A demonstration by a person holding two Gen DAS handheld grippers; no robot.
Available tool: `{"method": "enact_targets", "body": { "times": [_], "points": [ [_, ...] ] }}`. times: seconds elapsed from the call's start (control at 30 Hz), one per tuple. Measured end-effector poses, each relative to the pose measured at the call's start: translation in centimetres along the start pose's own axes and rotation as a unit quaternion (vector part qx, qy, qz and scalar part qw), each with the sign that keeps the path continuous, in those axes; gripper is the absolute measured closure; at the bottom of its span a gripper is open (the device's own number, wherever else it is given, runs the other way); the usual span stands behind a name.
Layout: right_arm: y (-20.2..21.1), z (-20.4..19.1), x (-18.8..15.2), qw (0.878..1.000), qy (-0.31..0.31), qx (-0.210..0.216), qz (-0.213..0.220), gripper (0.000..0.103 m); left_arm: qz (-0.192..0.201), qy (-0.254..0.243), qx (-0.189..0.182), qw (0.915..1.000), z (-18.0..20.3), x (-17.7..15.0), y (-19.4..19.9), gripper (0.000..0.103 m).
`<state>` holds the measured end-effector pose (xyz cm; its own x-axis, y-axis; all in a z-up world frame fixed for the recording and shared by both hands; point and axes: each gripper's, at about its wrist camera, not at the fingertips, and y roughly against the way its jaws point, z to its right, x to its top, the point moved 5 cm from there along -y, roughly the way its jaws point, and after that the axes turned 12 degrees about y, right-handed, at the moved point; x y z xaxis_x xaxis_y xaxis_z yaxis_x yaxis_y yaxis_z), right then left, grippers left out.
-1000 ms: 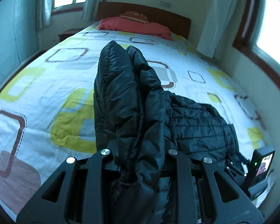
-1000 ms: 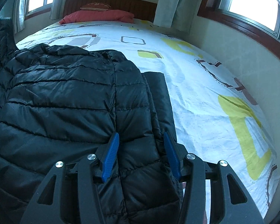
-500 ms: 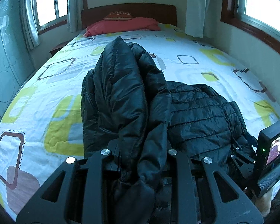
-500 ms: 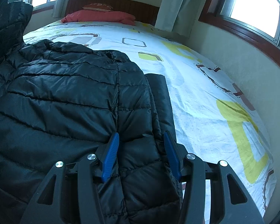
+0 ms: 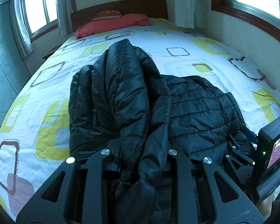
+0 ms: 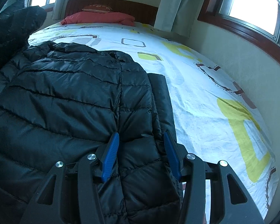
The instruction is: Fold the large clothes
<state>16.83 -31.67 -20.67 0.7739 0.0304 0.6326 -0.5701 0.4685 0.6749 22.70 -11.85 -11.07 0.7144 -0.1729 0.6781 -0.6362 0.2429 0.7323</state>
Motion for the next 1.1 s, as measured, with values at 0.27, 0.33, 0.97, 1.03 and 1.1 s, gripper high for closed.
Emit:
{"method": "enact_targets", "body": {
  "times": [0.27,0.33,0.97,1.03,1.1],
  "points": [
    [-0.2,0.2,0.0,1.0,-0.003,0.002,-0.001,0.053,-0.007,-0.031,-0.008,0.9995,2.8,-0.8,-2.1,0.079],
    [-0.2,0.2,0.0,1.0,-0.003,0.002,-0.001,0.053,-0.008,-0.038,-0.012,0.9992,3.5,-1.3,-2.6,0.079],
    [-0.2,0.2,-0.1,1.0,-0.002,0.0,-0.001,0.053,0.022,-0.064,-0.018,0.9975,5.2,-3.3,-4.8,0.079],
    [-0.2,0.2,-0.1,1.0,-0.001,0.0,-0.001,0.053,0.023,-0.065,-0.019,0.9975,5.2,-3.2,-4.8,0.079],
    [-0.2,0.2,-0.1,1.0,-0.001,-0.001,-0.001,0.053,0.024,-0.067,-0.018,0.9973,5.2,-3.3,-4.8,0.079]
  ]
}}
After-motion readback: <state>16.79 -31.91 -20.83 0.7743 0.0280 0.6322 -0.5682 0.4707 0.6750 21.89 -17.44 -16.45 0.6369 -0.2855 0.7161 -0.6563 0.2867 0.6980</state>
